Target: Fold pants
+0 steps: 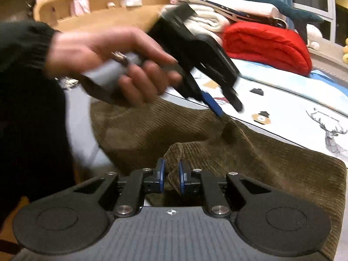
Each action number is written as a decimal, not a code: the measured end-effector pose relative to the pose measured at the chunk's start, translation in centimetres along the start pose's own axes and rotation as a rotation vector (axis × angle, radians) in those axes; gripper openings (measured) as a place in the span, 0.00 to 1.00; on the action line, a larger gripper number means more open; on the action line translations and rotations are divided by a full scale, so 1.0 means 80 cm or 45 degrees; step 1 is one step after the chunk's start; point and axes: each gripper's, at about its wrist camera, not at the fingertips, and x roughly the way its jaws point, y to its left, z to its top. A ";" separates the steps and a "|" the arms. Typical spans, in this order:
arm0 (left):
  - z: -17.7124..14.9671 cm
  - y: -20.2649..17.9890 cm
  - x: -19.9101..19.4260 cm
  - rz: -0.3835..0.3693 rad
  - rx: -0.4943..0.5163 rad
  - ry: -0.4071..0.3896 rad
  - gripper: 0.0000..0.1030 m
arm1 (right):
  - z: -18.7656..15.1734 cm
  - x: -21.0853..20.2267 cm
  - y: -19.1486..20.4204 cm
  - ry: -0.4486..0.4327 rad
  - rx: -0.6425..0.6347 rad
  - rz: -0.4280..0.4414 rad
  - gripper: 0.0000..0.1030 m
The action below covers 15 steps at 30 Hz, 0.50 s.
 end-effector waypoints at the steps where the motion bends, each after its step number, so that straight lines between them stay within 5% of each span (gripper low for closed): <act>1: 0.003 0.001 0.008 0.041 -0.007 0.012 0.63 | -0.007 0.009 -0.002 0.065 0.000 0.007 0.14; 4: 0.005 0.014 0.031 0.105 -0.067 0.070 0.64 | -0.025 0.030 0.012 0.165 -0.115 -0.055 0.22; 7: 0.006 0.018 0.051 0.087 -0.102 0.126 0.64 | -0.027 0.035 0.023 0.144 -0.191 -0.111 0.57; 9: 0.006 0.009 0.058 0.100 -0.030 0.117 0.63 | -0.031 0.044 0.028 0.188 -0.232 -0.178 0.64; 11: 0.004 -0.001 0.059 0.105 0.060 0.095 0.44 | -0.035 0.055 0.036 0.228 -0.316 -0.228 0.60; 13: 0.001 -0.009 0.053 0.102 0.127 0.064 0.29 | -0.033 0.057 0.042 0.227 -0.372 -0.263 0.32; 15: 0.006 -0.015 0.033 0.039 0.139 -0.013 0.24 | -0.021 0.042 0.034 0.163 -0.322 -0.227 0.21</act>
